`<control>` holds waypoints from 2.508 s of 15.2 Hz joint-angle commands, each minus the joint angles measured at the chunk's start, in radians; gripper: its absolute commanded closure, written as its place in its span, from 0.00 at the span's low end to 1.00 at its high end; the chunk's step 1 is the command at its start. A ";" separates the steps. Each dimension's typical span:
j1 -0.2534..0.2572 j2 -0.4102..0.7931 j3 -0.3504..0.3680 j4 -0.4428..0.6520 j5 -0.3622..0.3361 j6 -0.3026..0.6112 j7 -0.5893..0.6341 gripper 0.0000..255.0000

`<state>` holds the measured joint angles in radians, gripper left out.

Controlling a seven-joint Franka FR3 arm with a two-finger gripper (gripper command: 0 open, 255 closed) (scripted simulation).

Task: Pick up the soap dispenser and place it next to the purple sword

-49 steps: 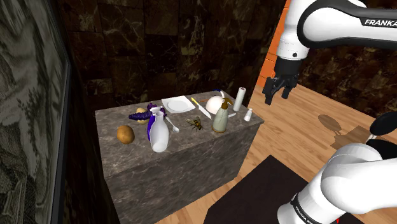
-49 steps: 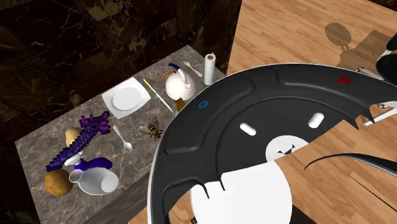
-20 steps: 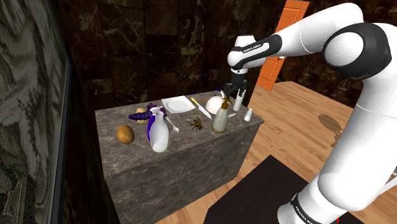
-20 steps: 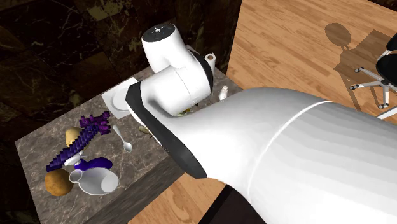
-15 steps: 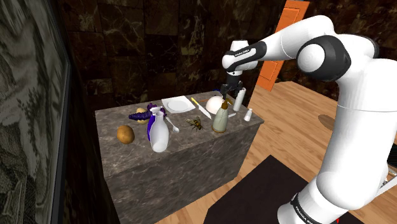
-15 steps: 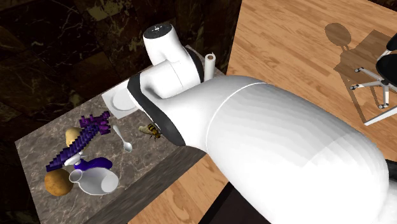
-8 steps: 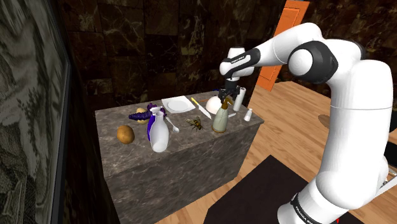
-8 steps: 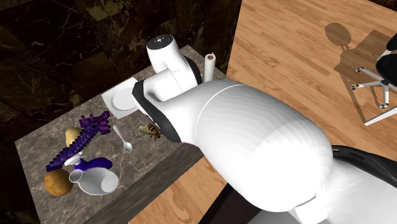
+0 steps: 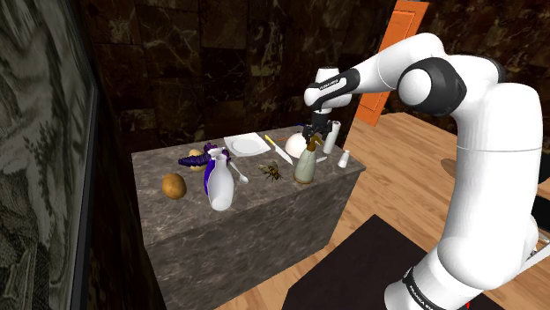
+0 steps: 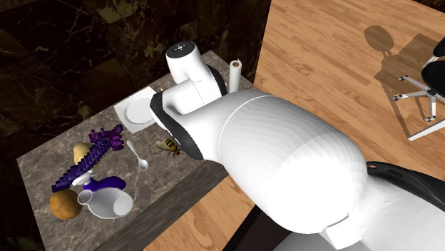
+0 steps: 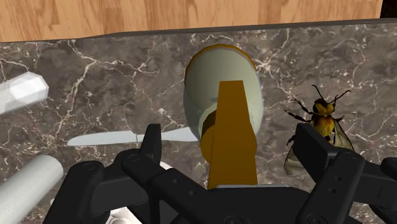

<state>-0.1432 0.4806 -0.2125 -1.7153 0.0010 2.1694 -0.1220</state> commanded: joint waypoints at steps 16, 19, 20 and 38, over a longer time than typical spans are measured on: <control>0.003 -0.038 -0.004 0.027 -0.006 -0.064 -0.001 1.00; 0.004 -0.054 -0.006 0.044 -0.009 -0.098 -0.001 1.00; 0.004 -0.060 -0.006 0.051 -0.010 -0.109 -0.001 1.00; 0.006 -0.121 -0.012 0.207 -0.020 -0.325 -0.010 1.00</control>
<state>-0.1366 0.3622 -0.2246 -1.5189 -0.0189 1.8568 -0.1303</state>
